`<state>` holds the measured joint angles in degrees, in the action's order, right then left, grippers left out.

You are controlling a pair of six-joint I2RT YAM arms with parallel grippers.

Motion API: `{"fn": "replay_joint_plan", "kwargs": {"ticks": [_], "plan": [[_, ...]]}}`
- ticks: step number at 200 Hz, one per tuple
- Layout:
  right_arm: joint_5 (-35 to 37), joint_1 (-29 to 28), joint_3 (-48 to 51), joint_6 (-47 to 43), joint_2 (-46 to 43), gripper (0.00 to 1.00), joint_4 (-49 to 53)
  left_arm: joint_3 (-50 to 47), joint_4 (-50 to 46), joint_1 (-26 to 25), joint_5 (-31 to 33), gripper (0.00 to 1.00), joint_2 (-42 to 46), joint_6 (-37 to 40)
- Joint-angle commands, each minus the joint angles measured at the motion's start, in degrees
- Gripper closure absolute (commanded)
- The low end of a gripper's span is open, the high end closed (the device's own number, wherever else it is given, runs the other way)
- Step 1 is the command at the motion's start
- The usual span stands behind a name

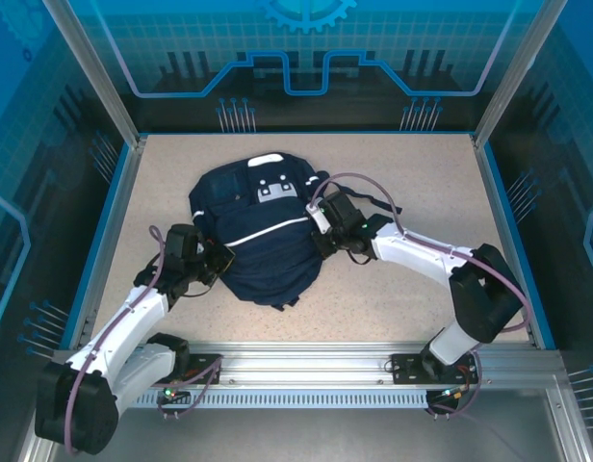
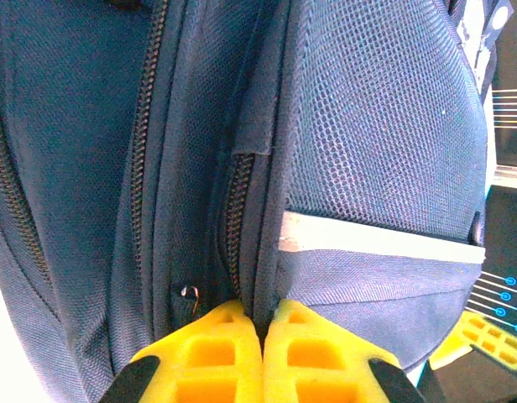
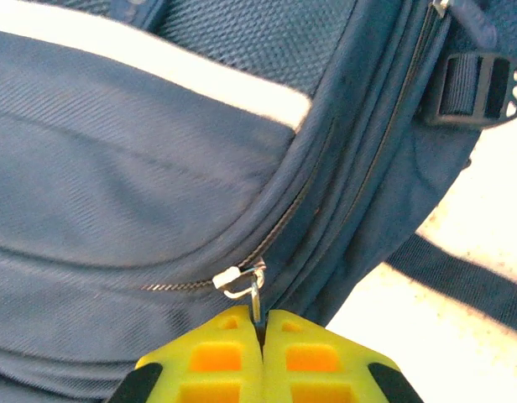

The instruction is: Pack books, pencil case, and school supplies into a backpack

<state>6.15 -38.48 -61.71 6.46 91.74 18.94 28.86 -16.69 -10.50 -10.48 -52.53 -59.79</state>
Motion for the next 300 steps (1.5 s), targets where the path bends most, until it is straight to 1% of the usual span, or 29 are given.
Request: {"fn": "replay_joint_plan", "kwargs": {"ticks": [1,18,41,64,75,82,90,91,92,94,95,96,97,98,102,104,106,107,117,138,153,166,184,212,224,248,270,292,300], "plan": [[1.74,6.18,-5.52,-3.58,3.55,1.00,-0.29,1.55,-5.04,2.15,1.99,1.00,0.81,4.18],[-0.55,8.00,-9.26,-4.93,6.75,1.00,-0.80,1.80,-5.76,2.74,1.65,1.00,0.78,5.23],[-3.13,8.32,-13.85,-6.95,10.59,1.00,-0.85,3.06,-6.19,3.56,0.86,1.00,-0.27,7.57],[-5.55,9.10,-16.15,-5.34,12.22,1.00,-1.36,4.43,-5.21,4.04,-0.05,1.00,-2.82,9.82],[-5.64,9.68,-16.13,-3.63,11.44,0.94,-1.15,5.33,-4.23,4.34,-0.51,1.00,-4.35,11.33],[-5.18,9.95,-15.47,-2.60,10.24,0.85,-1.18,6.30,-3.81,4.52,-0.59,1.00,-5.16,12.38],[-5.05,10.24,-14.03,-1.54,8.22,0.75,-1.63,7.42,-3.84,4.70,0.15,0.84,-5.98,13.35],[-5.08,10.25,-13.78,-1.36,7.99,0.74,-1.72,7.56,-3.82,4.70,0.31,0.84,-6.13,13.54],[-5.09,10.35,-13.56,-1.23,7.73,0.72,-1.80,7.76,-3.89,4.74,0.47,0.79,-6.13,13.64],[-5.10,10.42,-12.98,-0.98,7.04,0.69,-2.11,8.09,-4.01,4.78,0.77,0.76,-6.29,13.89],[-5.10,10.43,-12.72,-0.82,6.69,0.68,-2.26,8.29,-4.08,4.78,1.01,0.72,-6.29,13.99],[-5.10,10.48,-12.46,-0.65,6.38,0.65,-2.43,8.52,-4.11,4.79,1.18,0.72,-6.40,14.12],[-5.10,10.50,-12.25,-0.52,5.97,0.63,-2.55,8.68,-4.21,4.79,1.35,0.66,-6.40,14.24],[-5.05,10.56,-11.87,-0.46,5.58,0.62,-2.70,8.85,-4.35,4.79,1.52,0.66,-6.48,14.34],[-5.01,10.74,-10.67,0.09,4.09,0.54,-3.31,9.61,-4.78,4.79,2.37,0.55,-6.48,14.83],[-4.97,10.80,-10.10,0.25,3.43,0.49,-3.63,9.96,-5.00,4.83,2.87,0.53,-6.52,15.02],[-4.87,10.86,-9.44,0.47,2.49,0.45,-3.88,10.35,-5.32,4.80,3.22,0.48,-6.53,15.26],[-4.85,10.92,-9.15,0.57,2.13,0.43,-4.03,10.52,-5.44,4.80,3.51,0.48,-6.46,15.38],[-3.74,11.42,-6.16,1.61,-2.09,0.25,-5.36,12.46,-6.72,4.88,5.76,0.33,-6.12,16.40],[2.03,12.91,-0.61,3.25,-10.46,0.01,-7.45,16.42,-9.86,5.05,11.78,0.14,-5.49,19.82],[9.83,14.40,3.19,3.56,-15.41,0.00,-9.37,17.92,-11.08,5.31,18.50,0.02,-5.46,22.08],[17.06,16.41,6.87,3.78,-18.62,0.00,-12.10,17.33,-9.76,5.54,25.28,0.01,-5.15,23.78],[23.42,20.00,12.24,4.09,-21.53,0.00,-15.67,13.96,-5.02,5.71,34.84,0.01,-3.90,26.44],[28.57,25.45,20.13,5.59,-24.11,0.00,-19.06,7.14,3.63,6.89,41.71,0.01,-1.99,32.14],[29.55,26.89,24.36,4.93,-24.53,0.00,-23.24,4.15,7.37,7.05,43.96,0.01,-1.90,34.62],[30.89,28.00,30.10,2.68,-22.89,0.00,-30.89,-2.00,17.33,7.23,43.84,0.01,-2.54,40.98],[29.16,28.22,31.78,1.17,-19.03,0.00,-35.09,-7.77,28.68,7.17,40.78,0.01,-3.77,46.48],[27.07,28.22,34.62,-1.11,-15.73,0.00,-44.78,-13.33,42.70,7.16,35.24,0.01,-5.55,51.07],[26.13,28.21,34.79,-1.93,-15.40,0.00,-45.69,-14.41,46.54,7.16,32.54,0.01,-6.65,52.86]]}}
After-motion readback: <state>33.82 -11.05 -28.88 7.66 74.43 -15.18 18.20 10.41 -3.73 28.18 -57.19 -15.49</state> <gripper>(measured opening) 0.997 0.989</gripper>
